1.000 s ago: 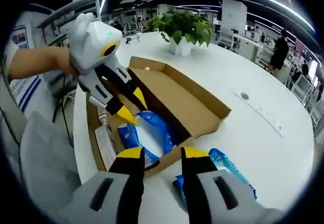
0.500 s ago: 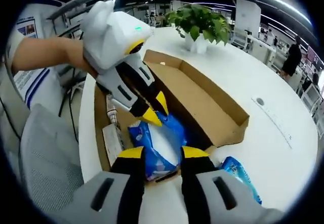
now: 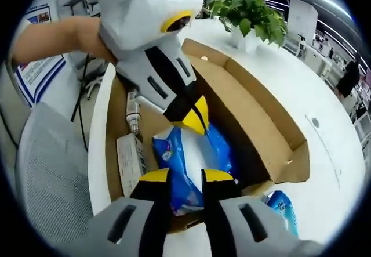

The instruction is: Operate the shoe box by opening the lid, removing the specified soft item, and placing it in the target area until the item is outside and the box remains undamaged.

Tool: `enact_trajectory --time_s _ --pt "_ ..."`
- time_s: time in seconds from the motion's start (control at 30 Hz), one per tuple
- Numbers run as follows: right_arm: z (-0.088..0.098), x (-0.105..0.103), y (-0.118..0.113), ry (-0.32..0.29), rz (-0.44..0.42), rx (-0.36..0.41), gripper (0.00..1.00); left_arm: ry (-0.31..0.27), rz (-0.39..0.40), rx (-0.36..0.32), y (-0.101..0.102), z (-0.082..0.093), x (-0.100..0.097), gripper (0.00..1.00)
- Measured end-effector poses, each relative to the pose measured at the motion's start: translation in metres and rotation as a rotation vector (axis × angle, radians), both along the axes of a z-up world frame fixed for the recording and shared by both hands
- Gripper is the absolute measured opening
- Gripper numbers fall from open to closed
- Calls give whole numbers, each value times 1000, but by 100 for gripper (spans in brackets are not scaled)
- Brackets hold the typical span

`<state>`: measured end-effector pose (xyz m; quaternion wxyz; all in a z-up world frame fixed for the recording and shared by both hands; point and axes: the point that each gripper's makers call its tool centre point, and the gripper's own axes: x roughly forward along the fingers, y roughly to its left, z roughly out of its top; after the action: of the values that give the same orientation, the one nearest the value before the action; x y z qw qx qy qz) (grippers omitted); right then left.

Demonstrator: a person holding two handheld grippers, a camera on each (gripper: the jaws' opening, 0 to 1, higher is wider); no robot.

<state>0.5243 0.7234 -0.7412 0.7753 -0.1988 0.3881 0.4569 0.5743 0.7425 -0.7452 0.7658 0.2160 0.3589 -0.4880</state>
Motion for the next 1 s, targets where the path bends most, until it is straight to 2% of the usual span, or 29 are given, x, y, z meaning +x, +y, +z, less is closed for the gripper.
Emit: enact_trajectory --time_s 0.17,0.37,0.6,1.0 --pt "-6 -3 1 -2 32 -35 4 2 0 -15 0 3 -1 0" --pt "-3 -6 0 -6 52 -35 0 2 7 -27 0 7 -2 0" --pt "3 -8 -1 -21 53 -36 0 0 12 -37 0 14 -3 0" --pt "27 -8 3 -75 61 -23 0 -25 31 -56 6 37 -4 0"
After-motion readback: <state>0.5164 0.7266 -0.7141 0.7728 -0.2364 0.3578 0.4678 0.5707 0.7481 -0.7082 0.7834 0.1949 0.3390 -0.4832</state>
